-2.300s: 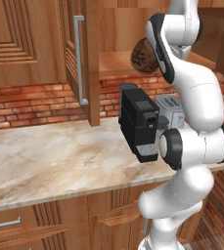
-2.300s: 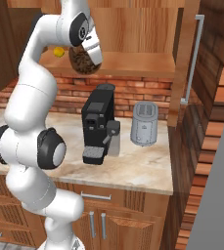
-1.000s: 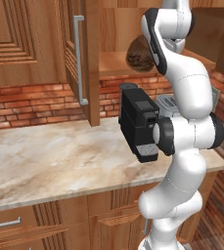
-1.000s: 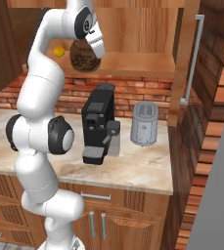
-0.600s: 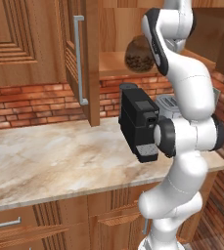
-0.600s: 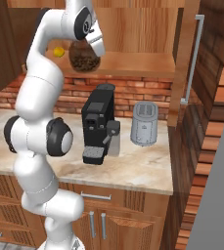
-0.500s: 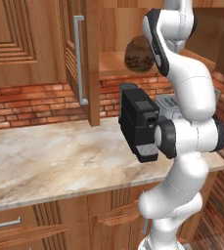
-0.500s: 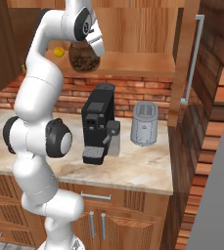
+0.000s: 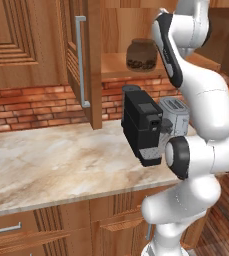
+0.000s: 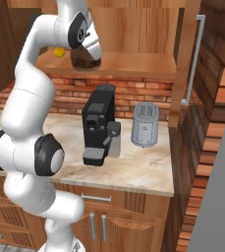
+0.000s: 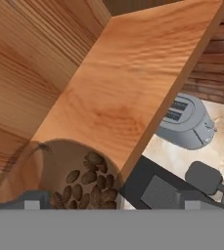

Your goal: Pick the jar and jar from the dining table and place them in the open cabinet. Close the cabinet after placing the objects.

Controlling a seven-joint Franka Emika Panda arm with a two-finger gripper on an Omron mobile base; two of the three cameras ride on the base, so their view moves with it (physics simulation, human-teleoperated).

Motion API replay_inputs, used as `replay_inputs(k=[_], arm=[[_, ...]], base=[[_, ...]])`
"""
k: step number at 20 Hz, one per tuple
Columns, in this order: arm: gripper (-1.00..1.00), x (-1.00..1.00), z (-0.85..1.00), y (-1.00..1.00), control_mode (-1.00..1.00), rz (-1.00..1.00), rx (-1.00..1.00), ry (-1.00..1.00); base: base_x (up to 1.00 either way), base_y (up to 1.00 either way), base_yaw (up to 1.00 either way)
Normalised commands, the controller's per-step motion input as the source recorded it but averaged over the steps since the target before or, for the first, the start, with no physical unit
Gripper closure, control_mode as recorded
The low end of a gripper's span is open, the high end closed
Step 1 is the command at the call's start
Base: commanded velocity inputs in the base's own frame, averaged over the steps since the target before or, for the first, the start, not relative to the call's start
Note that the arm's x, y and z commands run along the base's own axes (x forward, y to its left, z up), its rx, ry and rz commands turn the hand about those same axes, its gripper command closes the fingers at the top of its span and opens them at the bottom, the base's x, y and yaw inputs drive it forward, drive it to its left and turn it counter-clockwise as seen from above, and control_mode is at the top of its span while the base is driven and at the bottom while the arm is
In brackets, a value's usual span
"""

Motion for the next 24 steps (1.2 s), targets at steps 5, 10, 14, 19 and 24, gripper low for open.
replay_inputs(k=[5, 10, 14, 19, 24], arm=[[-1.00, -1.00, 0.00, 0.00, -1.00, 0.03, -0.04, -0.01], [-1.00, -1.00, 0.00, 0.10, -1.00, 0.07, -0.06, 0.01], [-1.00, -0.97, 0.04, 0.30, -1.00, 0.16, -0.07, 0.10], [-1.00, -0.83, 0.01, 0.36, -1.00, 0.20, -0.07, 0.13], [-1.00, -0.38, 0.00, 0.03, -1.00, 0.22, -0.03, 0.06]], base=[[0.00, 0.00, 0.00], [0.00, 0.00, 0.00], [0.00, 0.00, 0.00], [0.00, 0.00, 0.00], [0.00, 0.00, 0.00]])
